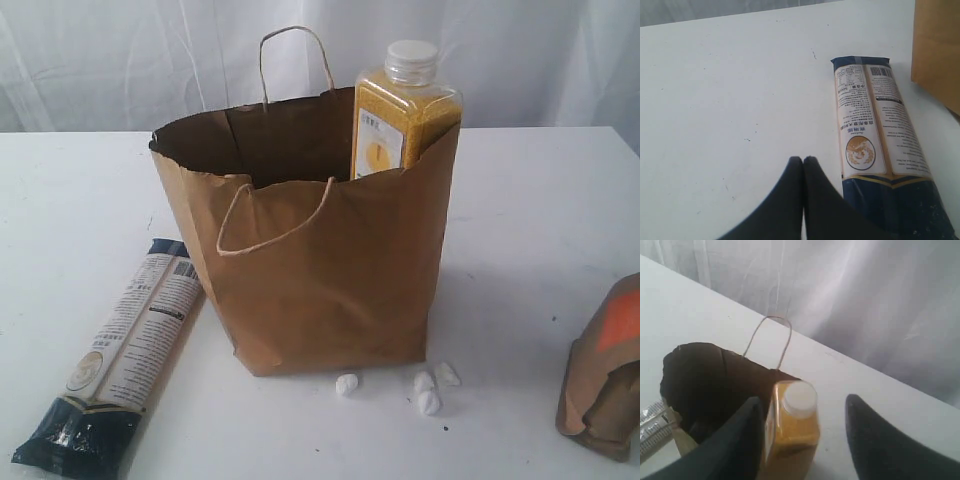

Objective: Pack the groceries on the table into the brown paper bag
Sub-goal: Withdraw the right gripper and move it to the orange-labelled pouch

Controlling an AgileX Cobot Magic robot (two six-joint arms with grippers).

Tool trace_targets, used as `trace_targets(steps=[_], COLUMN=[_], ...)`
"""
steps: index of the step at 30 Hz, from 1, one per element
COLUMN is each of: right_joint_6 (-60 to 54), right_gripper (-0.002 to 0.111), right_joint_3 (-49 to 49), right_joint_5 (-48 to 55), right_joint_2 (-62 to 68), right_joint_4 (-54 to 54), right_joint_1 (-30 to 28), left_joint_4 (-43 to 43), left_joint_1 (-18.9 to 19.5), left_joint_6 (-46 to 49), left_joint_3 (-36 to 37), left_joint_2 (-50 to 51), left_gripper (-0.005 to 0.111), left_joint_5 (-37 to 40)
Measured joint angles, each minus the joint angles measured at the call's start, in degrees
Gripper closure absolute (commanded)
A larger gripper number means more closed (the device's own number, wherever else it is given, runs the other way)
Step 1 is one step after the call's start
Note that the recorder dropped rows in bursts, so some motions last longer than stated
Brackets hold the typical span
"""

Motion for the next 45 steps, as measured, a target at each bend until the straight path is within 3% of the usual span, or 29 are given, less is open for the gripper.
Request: trace_targets(steps=[9, 13, 21, 32, 45], right_joint_6=[19.8, 28.4, 46.2, 52.1, 52.9], right_gripper=[0.059, 0.047, 0.046, 0.046, 0.046], right_joint_3=[14.3, 22.5, 35.0, 44.3, 48.4], right_joint_5=[11.3, 11.7, 11.6, 11.2, -3.9], right_joint_2=[-16.5, -17.1, -17.3, -17.8, -6.3], right_joint_4=[-8.4, -10.0, -13.9, -10.6, -5.3], right_joint_1=[0.0, 0.0, -1.9, -10.1, -21.2], left_joint_4=[0.0, 0.0, 0.0, 0.0, 0.0], left_joint_1=[0.0, 0.0, 0.0, 0.0, 0.0], left_joint_6=[0.0, 0.0, 0.0, 0.0, 0.0], left_joint_3=[0.0, 0.0, 0.0, 0.0, 0.0], left_joint_2=[0.0, 0.0, 0.0, 0.0, 0.0], left_gripper=[0.107, 0.107, 0.107, 0.107, 0.107], left_joint_5=[0.0, 0.0, 0.0, 0.0, 0.0])
